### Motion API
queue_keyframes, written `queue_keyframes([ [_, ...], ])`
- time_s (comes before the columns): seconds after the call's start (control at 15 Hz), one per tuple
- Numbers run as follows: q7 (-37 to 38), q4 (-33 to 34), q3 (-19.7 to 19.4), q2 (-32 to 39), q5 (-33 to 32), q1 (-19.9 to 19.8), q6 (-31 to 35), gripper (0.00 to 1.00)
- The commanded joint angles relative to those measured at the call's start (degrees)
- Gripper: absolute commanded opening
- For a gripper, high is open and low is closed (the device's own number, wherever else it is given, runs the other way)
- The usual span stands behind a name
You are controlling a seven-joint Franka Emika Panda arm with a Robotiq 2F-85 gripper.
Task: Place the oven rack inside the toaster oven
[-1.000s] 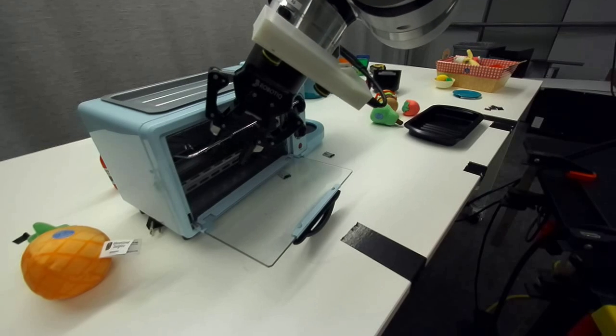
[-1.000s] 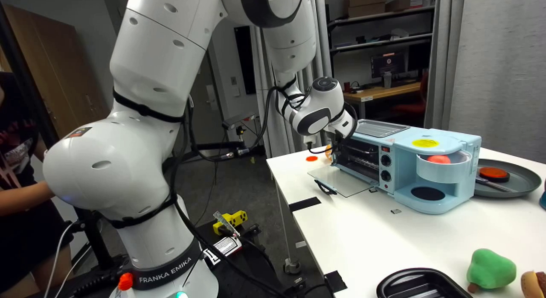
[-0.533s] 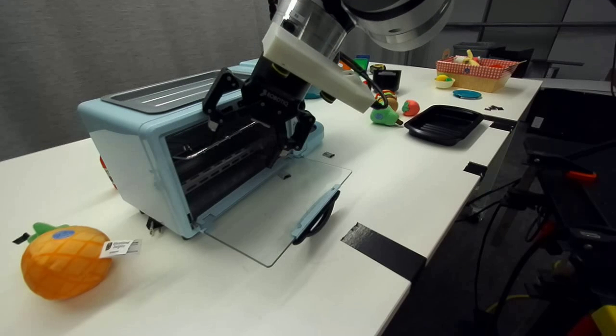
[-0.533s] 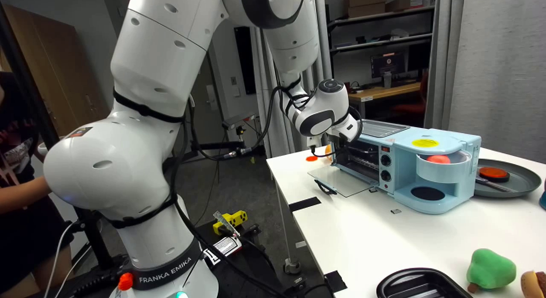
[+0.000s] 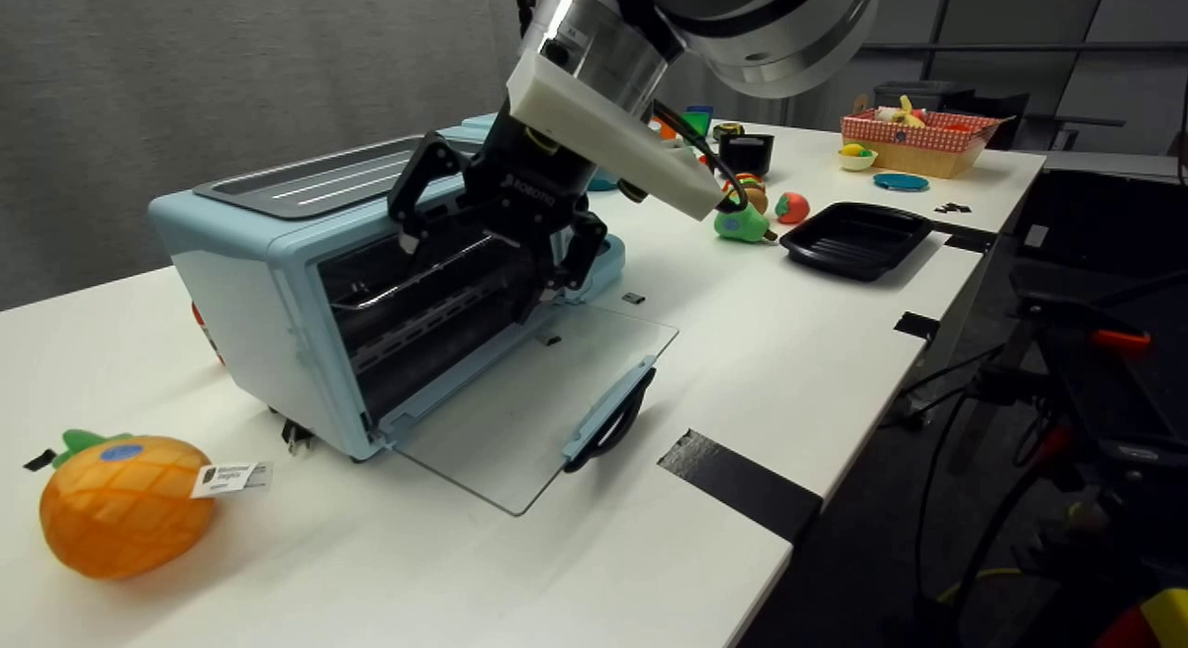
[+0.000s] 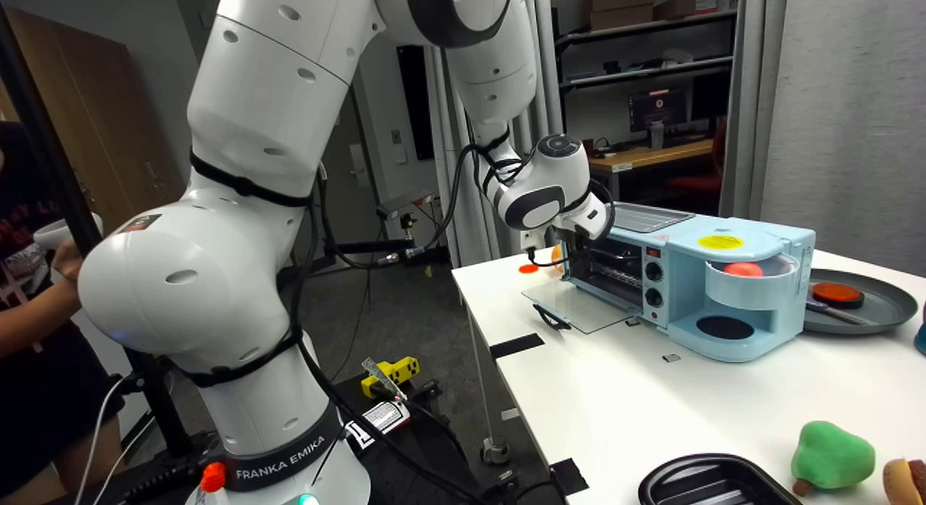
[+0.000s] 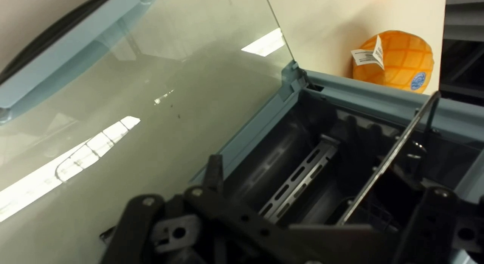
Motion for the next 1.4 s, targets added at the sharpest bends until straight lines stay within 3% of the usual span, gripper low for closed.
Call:
queue_keyframes([
  [0.0,-2.01,-1.2,0.75,-2.23,2.08,2.03,2.55,1.0],
  [0.53,-0.62,-6.2,3.03,-3.27,-0.63,1.8,10.57,1.0],
  [0.93,-1.44,-7.43,6.13,-4.78,-0.52,0.92,11.21,1.0],
  [1.33,-1.7,-7.71,5.98,-5.56,-0.72,0.35,10.33,1.0],
])
